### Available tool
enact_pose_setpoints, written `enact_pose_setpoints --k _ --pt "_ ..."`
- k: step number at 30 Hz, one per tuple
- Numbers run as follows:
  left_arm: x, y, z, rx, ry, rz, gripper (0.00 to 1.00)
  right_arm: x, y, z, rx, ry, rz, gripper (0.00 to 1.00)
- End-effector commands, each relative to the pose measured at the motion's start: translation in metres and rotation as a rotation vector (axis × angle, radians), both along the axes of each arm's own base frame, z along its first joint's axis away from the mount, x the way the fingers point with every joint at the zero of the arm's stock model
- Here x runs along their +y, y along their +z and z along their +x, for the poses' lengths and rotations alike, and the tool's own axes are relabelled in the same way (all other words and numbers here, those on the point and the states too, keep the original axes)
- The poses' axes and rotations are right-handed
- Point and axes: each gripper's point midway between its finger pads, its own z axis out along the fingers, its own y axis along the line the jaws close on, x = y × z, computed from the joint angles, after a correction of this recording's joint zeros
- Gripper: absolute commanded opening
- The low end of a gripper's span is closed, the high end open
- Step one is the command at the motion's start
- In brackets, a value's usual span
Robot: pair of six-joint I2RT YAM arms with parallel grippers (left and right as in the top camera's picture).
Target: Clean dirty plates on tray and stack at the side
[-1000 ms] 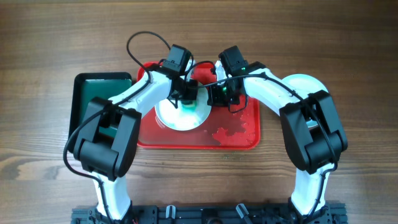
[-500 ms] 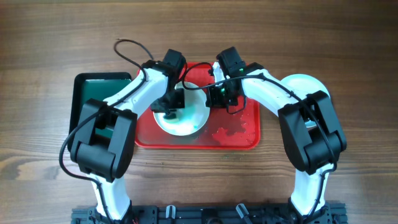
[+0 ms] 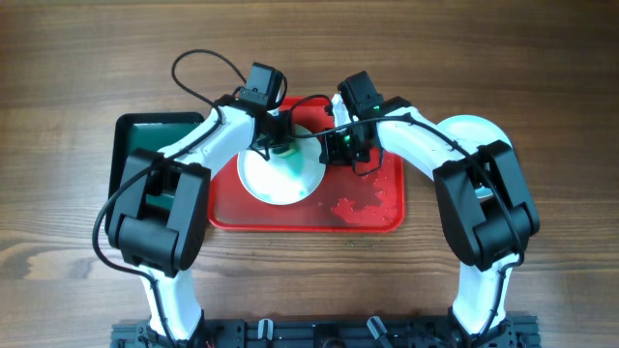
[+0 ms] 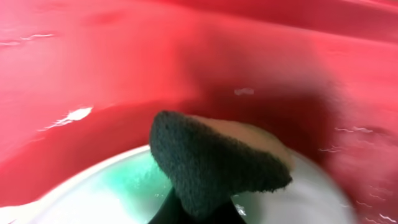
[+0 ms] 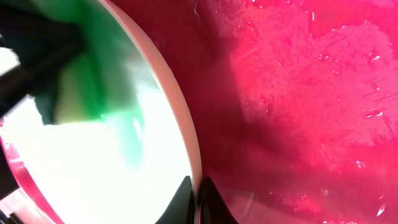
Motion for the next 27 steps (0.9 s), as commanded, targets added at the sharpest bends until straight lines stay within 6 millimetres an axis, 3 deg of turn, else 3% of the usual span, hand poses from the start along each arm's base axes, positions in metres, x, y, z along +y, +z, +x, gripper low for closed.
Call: enact_pose_setpoints --k 1,3,11,13,15,19,21,23,27 --pt "0.083 0.004 0.004 -0.013 0.239 0.355 0.04 -0.001 -0.006 -0.007 0.031 0.01 0.002 0.04" --pt "0.086 0.014 -0.004 0.02 0.233 0.372 0.04 -0.001 -0.006 -0.006 0.031 0.006 0.002 0.04" --pt "0.082 0.087 -0.03 0.054 0.214 0.311 0.04 -0.003 -0.004 -0.009 0.048 -0.007 -0.006 0.04" --pt "0.082 0.094 -0.028 0.03 0.215 0.302 0.07 -0.007 0.004 -0.011 0.041 -0.015 -0.025 0.04" --pt "0.082 0.093 -0.026 0.027 0.217 0.301 0.06 -0.025 0.014 -0.009 0.002 -0.046 -0.121 0.04" --pt "0.079 0.091 -0.018 -0.001 0.221 0.287 0.06 -0.065 0.048 -0.009 -0.112 -0.138 -0.356 0.04" --pt "0.078 0.092 -0.015 -0.015 0.223 0.281 0.07 -0.075 0.072 -0.009 -0.204 -0.166 -0.446 0.04" --pt "0.078 0.093 -0.013 -0.021 0.224 0.278 0.06 -0.086 0.108 -0.01 -0.366 -0.229 -0.585 0.04" --pt "0.069 0.09 -0.016 0.004 0.209 0.218 0.09 -0.096 0.15 -0.015 -0.579 -0.281 -0.761 0.04"
